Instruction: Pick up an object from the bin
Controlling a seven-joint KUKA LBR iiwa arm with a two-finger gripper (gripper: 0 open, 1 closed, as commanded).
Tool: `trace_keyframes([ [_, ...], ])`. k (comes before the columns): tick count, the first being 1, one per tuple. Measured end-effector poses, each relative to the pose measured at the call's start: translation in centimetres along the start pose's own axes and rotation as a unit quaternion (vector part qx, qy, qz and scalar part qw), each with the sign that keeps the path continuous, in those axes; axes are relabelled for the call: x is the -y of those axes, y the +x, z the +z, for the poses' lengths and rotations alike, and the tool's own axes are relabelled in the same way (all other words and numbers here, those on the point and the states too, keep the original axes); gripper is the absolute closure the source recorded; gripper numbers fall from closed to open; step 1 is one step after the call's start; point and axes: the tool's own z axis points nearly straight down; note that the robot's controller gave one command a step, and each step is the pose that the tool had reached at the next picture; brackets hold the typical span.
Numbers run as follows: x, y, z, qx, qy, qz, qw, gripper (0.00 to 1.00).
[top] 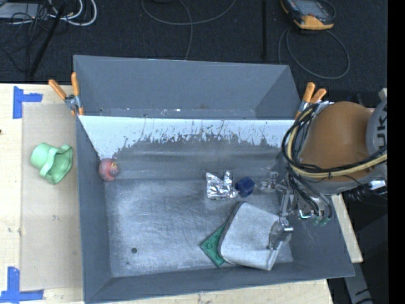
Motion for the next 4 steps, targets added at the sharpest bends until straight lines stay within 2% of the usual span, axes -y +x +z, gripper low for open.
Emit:
trace_keyframes([
  [1, -2.8, -5.2, 7.1, 0.0159, -0.003, -0.049, 0.9987, 0.00],
  [2, -3.5, -11.5, 8.6, 0.0081, -0.001, -0.150, 0.9887, 0.00],
  [3, -3.2, -11.6, 8.5, 0.0129, 0.002, -0.149, 0.9888, 1.00],
  [4, -4.7, -11.3, 8.6, 0.0105, 0.002, -0.012, 0.9999, 1.00],
])
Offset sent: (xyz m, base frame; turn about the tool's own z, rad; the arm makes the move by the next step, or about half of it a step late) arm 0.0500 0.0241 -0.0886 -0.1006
